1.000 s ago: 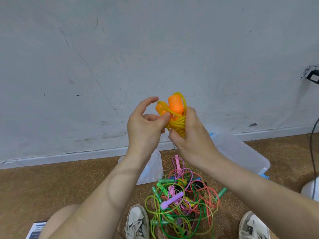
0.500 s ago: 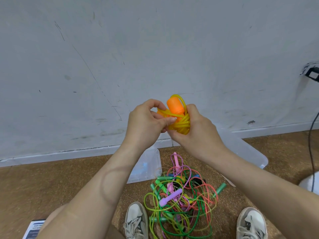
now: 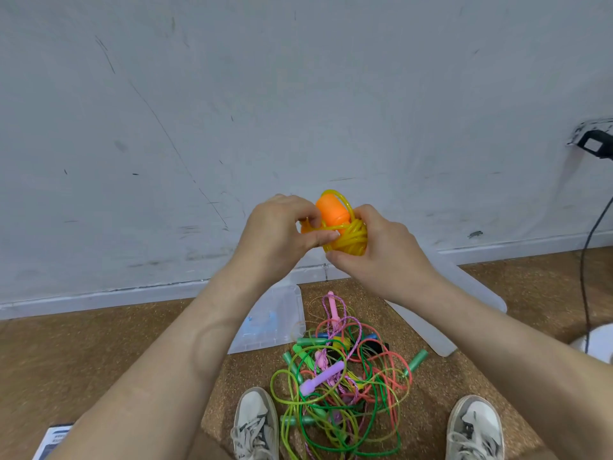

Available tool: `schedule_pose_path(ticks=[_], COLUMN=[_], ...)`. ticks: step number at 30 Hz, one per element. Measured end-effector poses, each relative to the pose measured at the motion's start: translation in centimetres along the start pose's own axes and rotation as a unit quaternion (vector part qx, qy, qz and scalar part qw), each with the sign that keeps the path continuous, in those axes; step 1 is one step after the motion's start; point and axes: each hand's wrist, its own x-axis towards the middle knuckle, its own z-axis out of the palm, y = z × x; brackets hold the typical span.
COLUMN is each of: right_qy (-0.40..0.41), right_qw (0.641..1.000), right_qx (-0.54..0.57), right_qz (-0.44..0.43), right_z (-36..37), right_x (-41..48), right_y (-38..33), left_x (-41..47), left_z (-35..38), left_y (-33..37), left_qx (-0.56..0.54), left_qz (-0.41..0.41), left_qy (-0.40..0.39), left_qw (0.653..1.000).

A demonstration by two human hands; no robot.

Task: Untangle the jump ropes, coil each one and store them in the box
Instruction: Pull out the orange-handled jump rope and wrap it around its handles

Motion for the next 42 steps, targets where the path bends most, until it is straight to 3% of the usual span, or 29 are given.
schedule_pose_path(ticks=[3, 6, 10, 12, 15, 17, 20, 22, 23, 26, 29, 32, 37, 42], right_qy=[-0.022, -0.032, -0.043, -0.050, -0.087, -0.108, -0.165, -0.208, -0.215, -0.221, -0.262, -0.247, -0.235, -0.136], right_qw=[1.000, 0.997, 0.994, 0.992, 0.979, 0.971, 0.962, 0.955, 0.950, 0.938, 0.942, 0.959, 0.956, 0.976], right_qx=[-0.012, -0.051, -0.064, -0.075, -0.156, -0.190, -0.198, -0.191, -0.200, -0.240, -0.190, -0.127, -0.163, -0.160], right_qz=[-0.008, -0.048, -0.079, -0.090, -0.100, -0.101, -0.095, -0.092, -0.103, -0.119, -0.088, -0.060, -0.059, -0.060], right_z=[-0.9, -1.6, -1.8, -1.7, -1.1, -1.0, -1.9, -2.6, -2.9, -3.2, -3.6, -3.9, -3.6, -1.1], right_x=[0.3, 0.6, 0.6, 0.5, 0.3, 0.1, -0.4, -0.8, -0.8, -0.4, 0.2, 0.4, 0.2, -0.8], right_y=[0.3, 0.3, 0.4, 0.1, -0.2, -0.3, -0.2, -0.1, 0.1, 0.5, 1.2, 1.6, 0.9, 0.8], left_x=[0.1, 0.2, 0.2, -0.1, -1.3, -2.1, -2.5, -2.8, -2.8, -2.8, -2.1, -1.7, -2.3, -2.2], left_z=[-0.8, -1.3, -1.7, -1.5, -0.5, -0.1, 0.3, 0.8, 1.1, 2.2, 2.5, 2.4, 2.6, 2.4], left_y=[0.6, 0.7, 0.9, 1.3, 2.5, 3.6, 4.3, 4.4, 4.3, 3.5, 3.1, 3.2, 3.5, 3.7], left_qx=[-0.066, -0.189, -0.282, -0.232, -0.033, 0.065, 0.113, 0.128, 0.109, 0.021, 0.024, 0.078, 0.220, 0.242], left_qz=[-0.073, -0.164, -0.191, -0.162, 0.001, 0.119, 0.278, 0.326, 0.313, 0.163, 0.089, 0.113, 0.159, 0.150], left_qy=[-0.018, -0.026, -0.055, -0.017, 0.007, -0.019, -0.060, -0.076, -0.083, -0.086, -0.089, -0.103, -0.071, -0.074], left_qw=[0.995, 0.968, 0.939, 0.959, 0.999, 0.991, 0.952, 0.933, 0.940, 0.983, 0.992, 0.985, 0.960, 0.956])
